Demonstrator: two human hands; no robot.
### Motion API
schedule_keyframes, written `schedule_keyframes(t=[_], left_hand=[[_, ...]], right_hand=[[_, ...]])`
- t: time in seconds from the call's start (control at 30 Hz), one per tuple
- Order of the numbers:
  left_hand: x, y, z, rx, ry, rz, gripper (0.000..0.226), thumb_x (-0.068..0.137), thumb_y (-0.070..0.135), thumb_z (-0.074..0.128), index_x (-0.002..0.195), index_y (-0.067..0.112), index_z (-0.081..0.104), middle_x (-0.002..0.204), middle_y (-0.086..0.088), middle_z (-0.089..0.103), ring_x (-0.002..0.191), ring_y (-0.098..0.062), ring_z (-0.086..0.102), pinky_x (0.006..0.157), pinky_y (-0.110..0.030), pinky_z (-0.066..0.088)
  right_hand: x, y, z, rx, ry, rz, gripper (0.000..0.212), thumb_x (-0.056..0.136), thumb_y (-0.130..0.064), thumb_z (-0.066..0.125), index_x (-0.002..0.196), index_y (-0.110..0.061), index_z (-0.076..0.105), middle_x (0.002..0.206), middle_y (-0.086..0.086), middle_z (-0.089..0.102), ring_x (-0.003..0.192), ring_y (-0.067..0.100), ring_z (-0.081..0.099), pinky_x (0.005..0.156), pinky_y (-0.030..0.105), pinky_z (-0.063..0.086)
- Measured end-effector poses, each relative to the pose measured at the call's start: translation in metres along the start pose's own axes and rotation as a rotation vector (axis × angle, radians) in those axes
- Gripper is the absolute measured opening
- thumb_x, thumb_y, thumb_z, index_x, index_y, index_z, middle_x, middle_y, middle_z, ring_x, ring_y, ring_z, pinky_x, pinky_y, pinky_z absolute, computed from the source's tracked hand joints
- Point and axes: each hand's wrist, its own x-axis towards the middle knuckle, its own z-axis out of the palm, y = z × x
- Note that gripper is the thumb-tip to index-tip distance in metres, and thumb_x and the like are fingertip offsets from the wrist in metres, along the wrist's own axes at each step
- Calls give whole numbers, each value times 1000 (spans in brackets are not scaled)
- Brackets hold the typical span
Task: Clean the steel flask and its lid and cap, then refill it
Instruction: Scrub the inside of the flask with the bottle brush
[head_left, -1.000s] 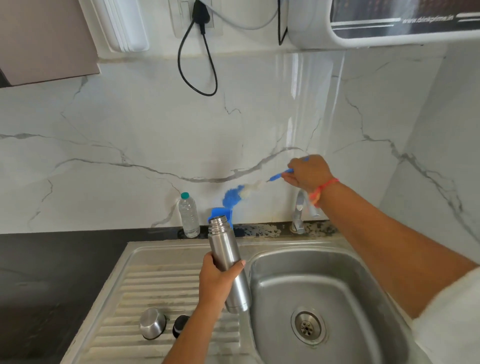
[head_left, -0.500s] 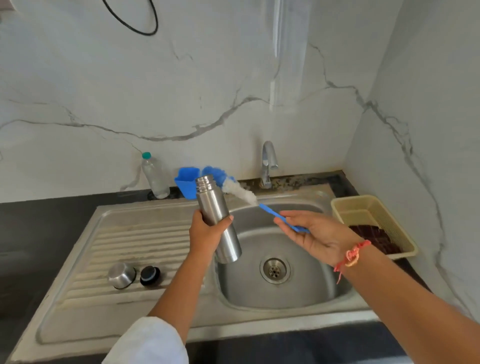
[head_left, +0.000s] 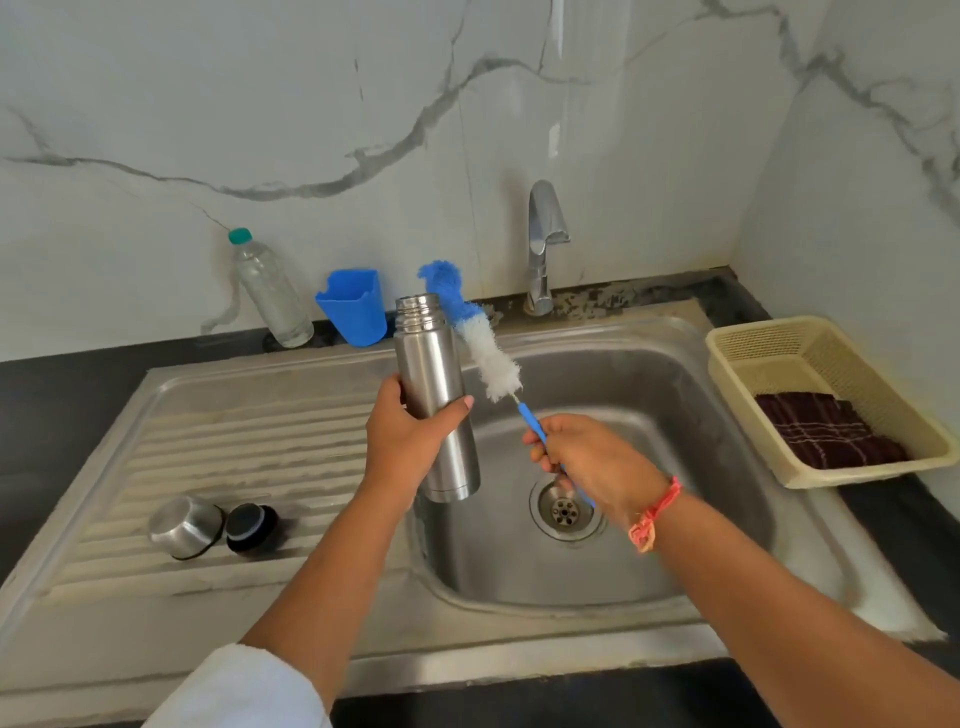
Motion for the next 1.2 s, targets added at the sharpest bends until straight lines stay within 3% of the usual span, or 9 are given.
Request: schedule_keyframes(t=[0.13,0.3,0.43,0.5,0.57,0.73,0.9,1.03,1.2], left_hand=[[18,-14,0,-1,-5,67,61,78,34,89,128,27,55,111,10,66,98,-6,66,75,-25,51],[33,-13,-6,66,-6,193,52,77,35,90,112,29,52,107,5,64,94,-11,66,75,-29,54],[37,-7,-7,153,11,290,57,76,34,90,117,24,51,104,9,62,92,-7,63,73,-27,50],[35,-5,-7,173,32,326,60,75,33,91,118,24,50,106,10,62,94,-8,63,77,-30,52],[30,-4,-8,197,63,351,61,74,31,91,118,23,49,105,9,61,95,-10,63,79,-33,52],[8,8,-18,310,149,428,65,73,26,92,119,20,47,112,3,60,97,-18,61,80,-33,47],[-10,11,-20,358,264,470,71,70,18,92,126,21,48,111,4,57,99,-24,61,81,-38,48],[-6,-3,-14,445,462,413,73,65,21,90,123,31,47,117,6,59,108,-26,60,93,-54,50],[14,-21,-11,550,615,377,85,71,17,87,144,31,44,141,5,54,132,-23,49,106,-51,36]], right_hand=[[33,28,-2,-251,145,-264,29,102,-16,40,87,-18,65,73,-1,61,61,14,48,58,32,40],[41,42,-9,-470,204,-541,24,107,-28,42,112,-16,62,70,-5,52,70,19,51,74,43,47],[41,45,-11,-460,204,-529,14,104,-23,49,111,-23,61,79,-4,64,76,19,62,75,36,52],[36,44,-10,-413,195,-507,11,103,-19,51,109,-21,59,83,-2,70,73,13,64,64,22,52],[31,43,-12,-448,204,-513,9,103,-19,51,110,-22,56,86,0,72,67,8,60,57,19,45],[26,19,-29,-725,288,-534,30,105,-27,45,127,-15,62,116,11,70,107,32,63,90,34,50],[20,-13,-49,-974,282,-487,31,105,-24,47,121,-7,67,121,17,68,109,34,63,86,32,46],[16,-10,-55,-839,330,-557,28,103,-22,46,114,-9,68,116,13,69,105,32,62,79,30,42],[14,5,-67,-648,400,-704,21,99,-36,46,86,-27,59,90,-2,68,92,28,63,71,31,40]])
